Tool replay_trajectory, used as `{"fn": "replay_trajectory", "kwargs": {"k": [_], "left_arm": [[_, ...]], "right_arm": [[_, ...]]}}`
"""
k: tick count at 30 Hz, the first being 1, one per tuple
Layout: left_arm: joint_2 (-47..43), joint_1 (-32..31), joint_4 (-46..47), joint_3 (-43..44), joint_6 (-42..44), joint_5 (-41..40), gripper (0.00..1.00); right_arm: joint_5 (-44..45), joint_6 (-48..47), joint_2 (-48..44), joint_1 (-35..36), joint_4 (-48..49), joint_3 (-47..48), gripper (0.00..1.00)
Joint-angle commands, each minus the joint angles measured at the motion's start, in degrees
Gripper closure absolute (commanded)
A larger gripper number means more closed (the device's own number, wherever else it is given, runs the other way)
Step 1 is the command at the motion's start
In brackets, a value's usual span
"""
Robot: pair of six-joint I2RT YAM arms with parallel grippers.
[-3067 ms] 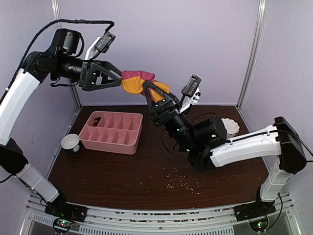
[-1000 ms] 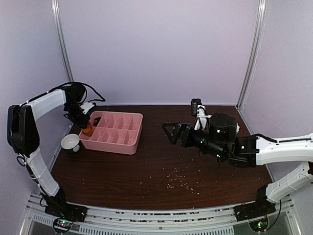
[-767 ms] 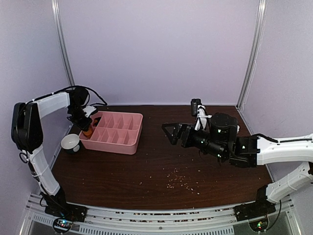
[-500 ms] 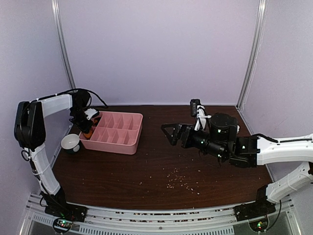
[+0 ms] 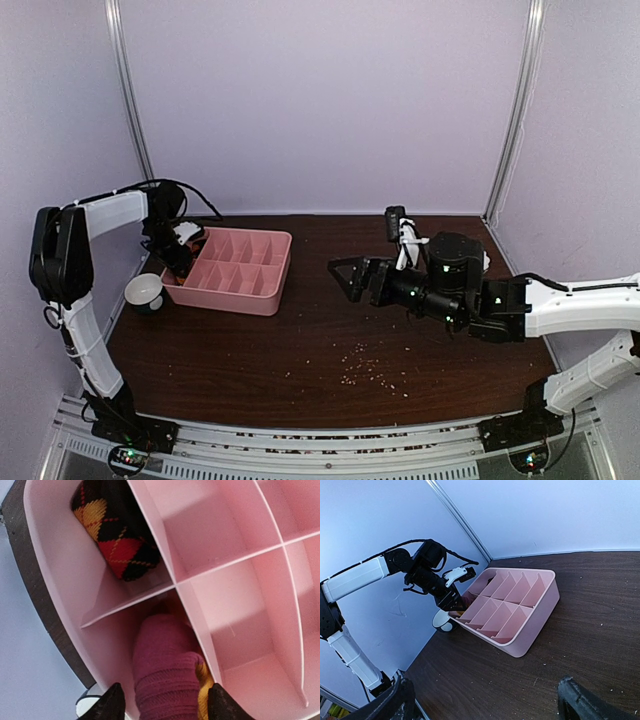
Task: Roll the socks
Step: Place the sock in the storage box.
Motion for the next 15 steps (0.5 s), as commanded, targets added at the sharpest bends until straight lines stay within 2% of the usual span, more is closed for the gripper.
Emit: {"fn": "replay_trajectory", "kwargs": {"k": [1,9,15], "left_arm": [[-2.12,-0.05,-3.03,2.76,0.25,2.9,0.4],[-5.67,-0.03,-6.97,4.08,1.58,5.95,0.39],[-6.39,-0.09,-6.84,3.93,2.72,2.51,0.39]], "right_arm": [[-0.87,0.91,0.06,0.19,-0.91,1.33,0.01],[-0.89,0.77,-0.22,0.27,-1.7,1.65,0.01],[-1.29,0.77,0.12,0.2,-1.88,2.0,0.0]]}}
